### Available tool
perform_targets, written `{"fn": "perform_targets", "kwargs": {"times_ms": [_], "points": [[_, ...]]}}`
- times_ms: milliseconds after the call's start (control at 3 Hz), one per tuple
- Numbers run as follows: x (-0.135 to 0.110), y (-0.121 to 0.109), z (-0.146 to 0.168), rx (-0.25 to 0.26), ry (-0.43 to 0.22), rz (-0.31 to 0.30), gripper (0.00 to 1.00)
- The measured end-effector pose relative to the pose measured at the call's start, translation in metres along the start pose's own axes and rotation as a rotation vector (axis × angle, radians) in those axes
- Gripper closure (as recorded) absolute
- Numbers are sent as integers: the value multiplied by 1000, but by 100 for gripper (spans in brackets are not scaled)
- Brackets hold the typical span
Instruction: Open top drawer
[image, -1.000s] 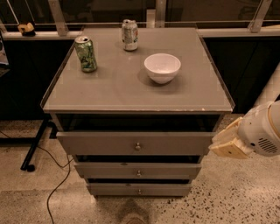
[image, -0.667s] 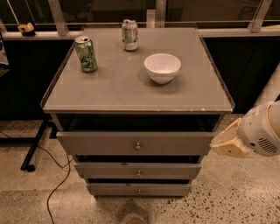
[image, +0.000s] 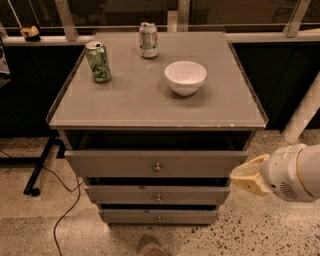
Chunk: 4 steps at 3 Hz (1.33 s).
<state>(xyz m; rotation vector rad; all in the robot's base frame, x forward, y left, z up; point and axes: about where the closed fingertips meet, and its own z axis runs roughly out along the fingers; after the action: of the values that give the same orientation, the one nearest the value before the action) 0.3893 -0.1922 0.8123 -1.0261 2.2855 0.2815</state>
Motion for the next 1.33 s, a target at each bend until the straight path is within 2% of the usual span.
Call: {"fn": "perform_targets", "kwargs": {"times_ms": [333, 667, 1000, 1333], "points": [[-6, -2, 30, 17, -127, 28, 100], [-18, -5, 58, -7, -218, 15, 100], [-34, -18, 106, -54, -279, 33, 100], [-38, -20, 111, -53, -281, 24, 100]]}}
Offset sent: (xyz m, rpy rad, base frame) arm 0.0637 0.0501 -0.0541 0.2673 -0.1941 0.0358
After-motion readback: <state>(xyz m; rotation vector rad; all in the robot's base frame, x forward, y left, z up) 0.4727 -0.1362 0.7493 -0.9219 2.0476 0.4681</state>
